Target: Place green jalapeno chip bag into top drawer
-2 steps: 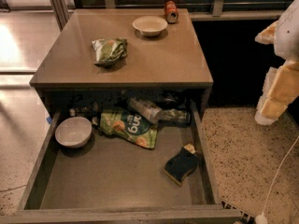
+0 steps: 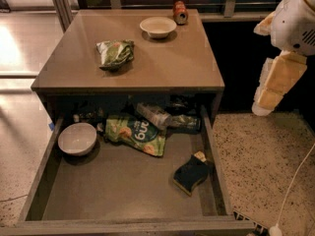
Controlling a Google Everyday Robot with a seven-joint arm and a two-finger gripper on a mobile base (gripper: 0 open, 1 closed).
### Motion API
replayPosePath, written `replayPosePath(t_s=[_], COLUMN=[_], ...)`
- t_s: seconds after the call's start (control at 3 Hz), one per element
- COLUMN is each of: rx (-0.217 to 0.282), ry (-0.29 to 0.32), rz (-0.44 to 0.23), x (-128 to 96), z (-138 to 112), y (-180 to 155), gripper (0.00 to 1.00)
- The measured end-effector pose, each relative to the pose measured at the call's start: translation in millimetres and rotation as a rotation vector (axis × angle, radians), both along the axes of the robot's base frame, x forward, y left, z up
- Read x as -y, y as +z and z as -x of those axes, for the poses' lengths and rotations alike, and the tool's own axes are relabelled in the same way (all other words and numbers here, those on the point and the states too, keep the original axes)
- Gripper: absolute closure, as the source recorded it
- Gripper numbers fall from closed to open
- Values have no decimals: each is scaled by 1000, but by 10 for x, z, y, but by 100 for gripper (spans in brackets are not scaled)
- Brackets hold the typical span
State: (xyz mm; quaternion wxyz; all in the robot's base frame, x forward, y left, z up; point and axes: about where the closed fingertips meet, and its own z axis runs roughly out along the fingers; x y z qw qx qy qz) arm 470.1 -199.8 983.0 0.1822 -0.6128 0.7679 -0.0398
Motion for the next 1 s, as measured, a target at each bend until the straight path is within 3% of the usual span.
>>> replayPosePath(t_s=[0.67,1.0], rx=[7,11], ry=[181,256], rz=[-48,-83], x=[-689,-945], z=[-600,-698], y=[39,91], gripper=[0,0])
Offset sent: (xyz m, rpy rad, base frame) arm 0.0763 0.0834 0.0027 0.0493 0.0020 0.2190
